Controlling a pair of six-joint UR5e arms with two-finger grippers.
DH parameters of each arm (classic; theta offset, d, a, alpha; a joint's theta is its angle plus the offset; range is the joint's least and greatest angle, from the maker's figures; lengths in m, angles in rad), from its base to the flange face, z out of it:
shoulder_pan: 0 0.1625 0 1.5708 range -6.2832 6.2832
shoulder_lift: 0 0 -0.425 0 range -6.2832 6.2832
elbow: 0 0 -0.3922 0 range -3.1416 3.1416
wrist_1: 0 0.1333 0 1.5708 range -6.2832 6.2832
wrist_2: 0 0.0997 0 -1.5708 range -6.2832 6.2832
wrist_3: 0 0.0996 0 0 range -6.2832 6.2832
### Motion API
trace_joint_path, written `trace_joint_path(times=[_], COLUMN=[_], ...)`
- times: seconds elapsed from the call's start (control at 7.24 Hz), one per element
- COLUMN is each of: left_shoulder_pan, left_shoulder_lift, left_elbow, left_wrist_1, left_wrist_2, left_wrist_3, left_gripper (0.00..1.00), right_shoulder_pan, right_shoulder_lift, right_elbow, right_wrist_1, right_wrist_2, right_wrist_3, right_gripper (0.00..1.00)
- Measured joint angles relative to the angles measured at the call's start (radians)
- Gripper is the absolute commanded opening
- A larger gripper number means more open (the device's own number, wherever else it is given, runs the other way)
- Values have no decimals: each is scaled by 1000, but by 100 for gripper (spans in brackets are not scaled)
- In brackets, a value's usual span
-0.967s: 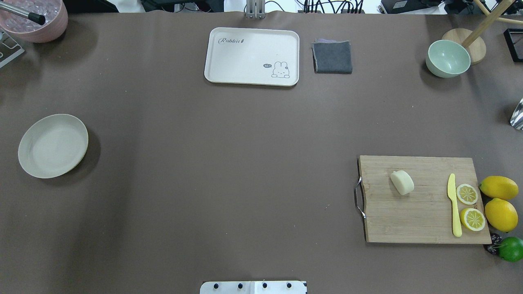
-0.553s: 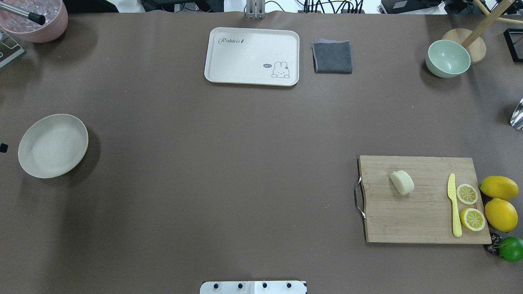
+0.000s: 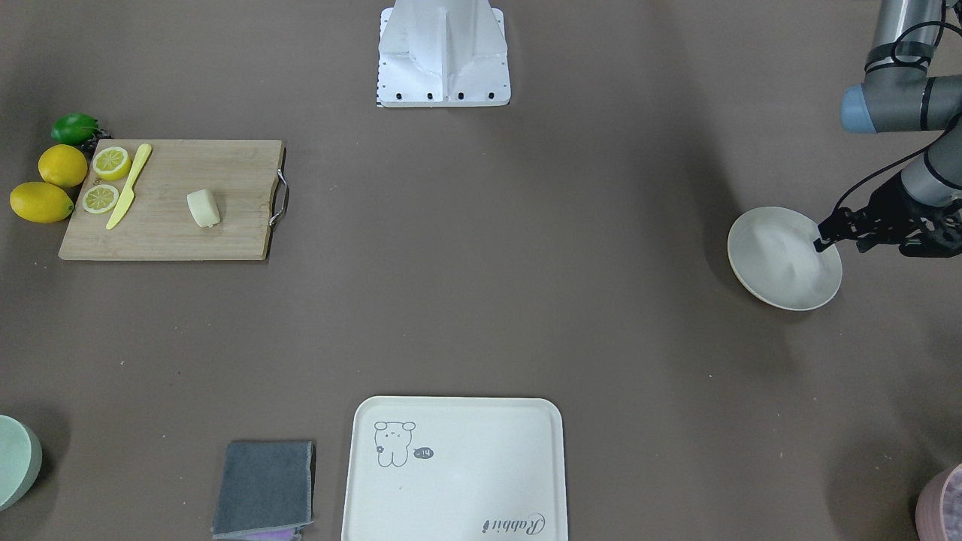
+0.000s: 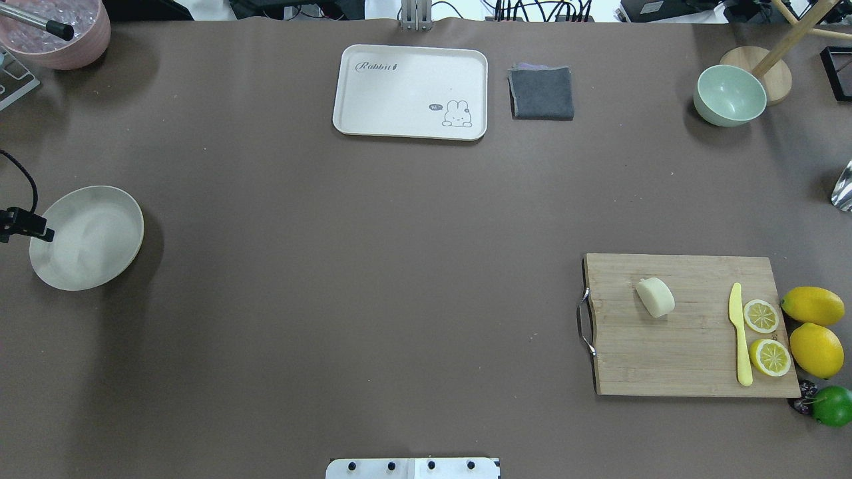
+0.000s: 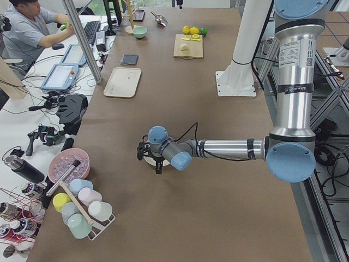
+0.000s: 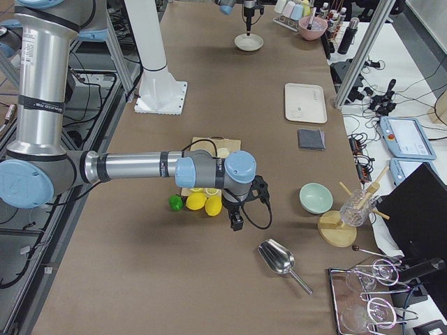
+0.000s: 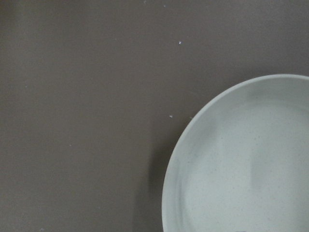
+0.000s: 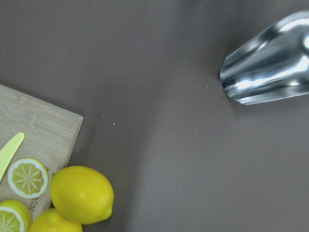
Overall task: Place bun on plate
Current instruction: 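Reach the left gripper to the rim of the white plate and grasp it, then slide the plate to centre with left gripper while right gripper reaches the bun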
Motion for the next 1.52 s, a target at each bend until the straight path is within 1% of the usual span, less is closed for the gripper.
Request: trace_joint_path(times=[0.14, 0.28, 0.41, 0.55, 0.69, 0.83, 1.11, 1.38, 1.52], left_shoulder_pan=[2, 3, 3, 4, 4, 5, 5, 4, 4], left_shoulder_lift=[-16, -22, -25, -27, -29, -30, -29, -23, -29], left_elbow=[16, 22, 21, 21, 22, 23, 7, -76, -136], left_wrist_1=[-1, -1, -1, -1, -1, -1, -1, 7, 9], left_wrist_2=[2, 2, 2, 1, 2, 2, -2, -34, -58], left_wrist_3=[-3, -6, -19, -41, -55, -61, -74, -103, -172], left_gripper=[64, 55, 47, 38, 16, 0, 0, 0, 0], right_shoulder_pan=[0, 0, -2, -3, -4, -4, -4, -14, -33], right_shoulder_lift=[0, 2, 4, 7, 8, 9, 9, 14, 16], right_elbow=[-1, -2, -6, -10, -11, -12, -10, 4, 24], right_wrist_1=[0, 0, 0, 0, 0, 0, 0, 3, 18], right_wrist_2=[0, -1, -3, -4, -4, -4, -3, 0, 5], right_wrist_3=[0, 1, 1, 0, 0, 1, 0, 3, 22], right_gripper=[100, 100, 100, 100, 100, 100, 100, 100, 100])
